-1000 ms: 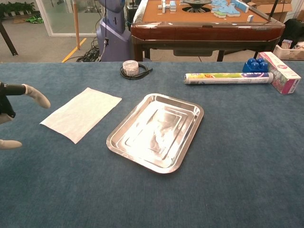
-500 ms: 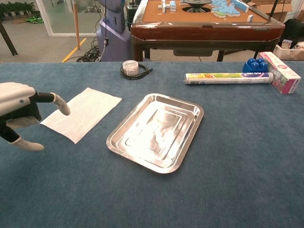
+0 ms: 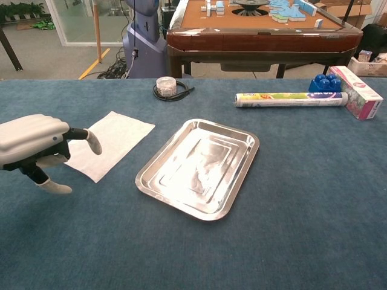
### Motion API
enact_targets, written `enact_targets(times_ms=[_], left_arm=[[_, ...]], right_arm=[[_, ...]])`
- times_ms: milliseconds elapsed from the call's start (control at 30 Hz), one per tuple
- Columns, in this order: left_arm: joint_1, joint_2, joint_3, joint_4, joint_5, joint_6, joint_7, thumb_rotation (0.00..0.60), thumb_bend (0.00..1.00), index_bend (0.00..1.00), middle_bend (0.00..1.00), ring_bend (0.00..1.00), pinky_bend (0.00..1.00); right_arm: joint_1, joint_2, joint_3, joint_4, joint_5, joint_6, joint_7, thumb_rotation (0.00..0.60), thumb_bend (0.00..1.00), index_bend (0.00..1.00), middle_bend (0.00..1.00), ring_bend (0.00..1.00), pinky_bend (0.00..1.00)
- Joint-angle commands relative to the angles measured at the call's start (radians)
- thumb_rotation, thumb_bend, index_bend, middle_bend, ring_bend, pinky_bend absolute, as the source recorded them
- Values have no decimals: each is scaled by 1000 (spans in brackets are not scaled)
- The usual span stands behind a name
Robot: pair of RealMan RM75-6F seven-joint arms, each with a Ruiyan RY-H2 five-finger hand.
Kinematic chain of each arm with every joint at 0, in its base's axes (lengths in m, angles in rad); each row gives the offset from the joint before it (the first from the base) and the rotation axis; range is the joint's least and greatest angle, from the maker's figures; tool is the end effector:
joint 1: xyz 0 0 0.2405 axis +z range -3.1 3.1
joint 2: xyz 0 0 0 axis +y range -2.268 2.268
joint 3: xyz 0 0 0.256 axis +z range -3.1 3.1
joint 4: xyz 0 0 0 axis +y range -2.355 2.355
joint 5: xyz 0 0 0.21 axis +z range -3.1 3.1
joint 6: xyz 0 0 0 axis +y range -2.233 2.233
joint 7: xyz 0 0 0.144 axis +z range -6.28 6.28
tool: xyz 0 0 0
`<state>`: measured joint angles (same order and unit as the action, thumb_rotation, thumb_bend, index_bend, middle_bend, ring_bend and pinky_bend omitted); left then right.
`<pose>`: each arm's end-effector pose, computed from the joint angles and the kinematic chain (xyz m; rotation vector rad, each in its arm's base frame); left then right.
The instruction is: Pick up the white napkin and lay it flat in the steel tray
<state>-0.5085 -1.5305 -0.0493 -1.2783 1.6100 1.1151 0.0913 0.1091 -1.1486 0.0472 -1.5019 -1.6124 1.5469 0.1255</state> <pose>-0.2279 0.2896 -0.0025 -1.9617 -0.7451 -0.9593 -0.3073 -0.1883 0.1608 1.4461 -0.8375 1.0516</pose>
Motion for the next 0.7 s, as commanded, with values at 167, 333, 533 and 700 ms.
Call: enact_targets(times_ms=[167,333,533,700], left_arm=[[-16,-31,-3,50,-29,-13,-2,600,86,378,1000,984,1000],[-19,-44,-3,77,-47,-12,-11,600,86,387,1000,985,1000],[-22,-58,-7,105,-69,-14,-21,600,107,388,1000,985,1000],[-28,-78,-13,132,-81,-9,-26,600,197,388,1000,988,1000]], right_arm=[[0,2,1,0,2,0,6,600,170,419,329,185,552],[0,2,1,0,2,-1,7,600,170,418,329,185,552],[2,1,1,0,3,-7,-2,600,170,419,329,185,552],[2,2,1,-2,4,-7,-3,600,170,419,329,185,552]])
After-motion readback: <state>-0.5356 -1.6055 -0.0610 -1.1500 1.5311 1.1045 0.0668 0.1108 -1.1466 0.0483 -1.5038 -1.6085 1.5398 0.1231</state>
